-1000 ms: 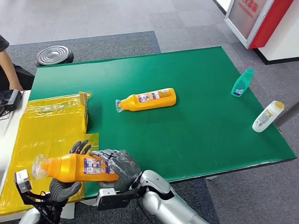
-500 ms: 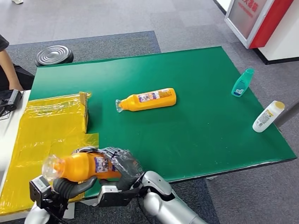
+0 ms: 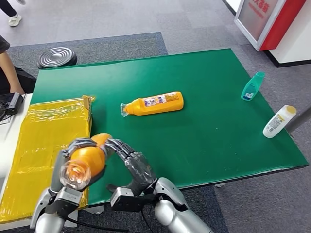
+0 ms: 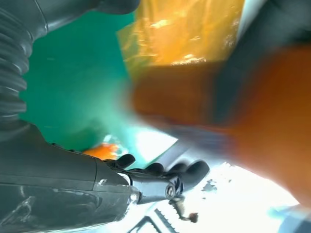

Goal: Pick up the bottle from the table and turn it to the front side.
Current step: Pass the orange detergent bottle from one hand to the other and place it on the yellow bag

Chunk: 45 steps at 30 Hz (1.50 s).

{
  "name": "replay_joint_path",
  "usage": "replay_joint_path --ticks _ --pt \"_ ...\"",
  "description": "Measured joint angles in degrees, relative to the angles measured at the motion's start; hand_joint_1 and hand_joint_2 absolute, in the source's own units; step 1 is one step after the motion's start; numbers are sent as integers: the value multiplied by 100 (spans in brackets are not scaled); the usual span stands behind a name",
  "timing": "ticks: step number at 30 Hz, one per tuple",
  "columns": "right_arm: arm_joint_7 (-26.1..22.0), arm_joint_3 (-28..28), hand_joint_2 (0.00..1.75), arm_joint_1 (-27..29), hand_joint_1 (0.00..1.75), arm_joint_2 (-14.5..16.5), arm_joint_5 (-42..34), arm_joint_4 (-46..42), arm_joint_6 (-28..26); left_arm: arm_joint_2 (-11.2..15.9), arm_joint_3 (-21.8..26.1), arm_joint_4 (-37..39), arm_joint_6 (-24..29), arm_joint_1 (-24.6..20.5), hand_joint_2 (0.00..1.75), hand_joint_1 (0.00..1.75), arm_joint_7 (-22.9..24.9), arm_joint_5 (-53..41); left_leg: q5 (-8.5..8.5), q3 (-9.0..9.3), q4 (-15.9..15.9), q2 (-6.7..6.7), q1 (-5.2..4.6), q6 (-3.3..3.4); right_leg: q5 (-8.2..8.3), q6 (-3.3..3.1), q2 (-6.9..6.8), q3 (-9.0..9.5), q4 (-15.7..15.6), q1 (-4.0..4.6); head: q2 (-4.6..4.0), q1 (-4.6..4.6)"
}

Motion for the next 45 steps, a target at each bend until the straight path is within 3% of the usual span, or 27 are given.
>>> replay_joint_path --ticks 6,10,18,28,34,45 --pt "1 -328 175 379 0 -161 7 -415 48 100 549 -247 477 -163 175 175 507 -1109 -1 1 0 1 2 -3 2 -5 1 -2 0 2 0 -1" --pt "-20 -583 175 638 0 -241 20 -664 96 317 956 -249 636 -203 175 175 900 -1787 -1 0 0 1 2 -3 2 -5 2 -3 0 2 0 -1" --pt "-5 -1023 175 1026 0 -303 140 -1050 417 678 1611 30 213 -273 175 175 1535 -2681 -2 0 0 1 1 -3 -1 -2 2 -3 0 1 -1 0" --pt "-3 -1220 175 1176 0 -306 175 -1091 478 892 1720 522 144 -359 175 175 1637 -2888 -2 0 0 1 1 -3 0 -2 2 -2 0 1 -1 -1" --pt "-34 -1280 175 1197 0 -306 70 -1079 634 950 1712 851 -170 -486 175 175 1873 -3047 -1 0 0 1 1 -3 0 -3 1 -3 0 1 0 -2" --pt "-101 -1305 175 1178 0 -306 -41 -877 843 919 1444 2167 -629 -1402 175 175 2360 -3682 4 1 0 1 1 -3 8 -5 1 -1 0 1 -1 -1"
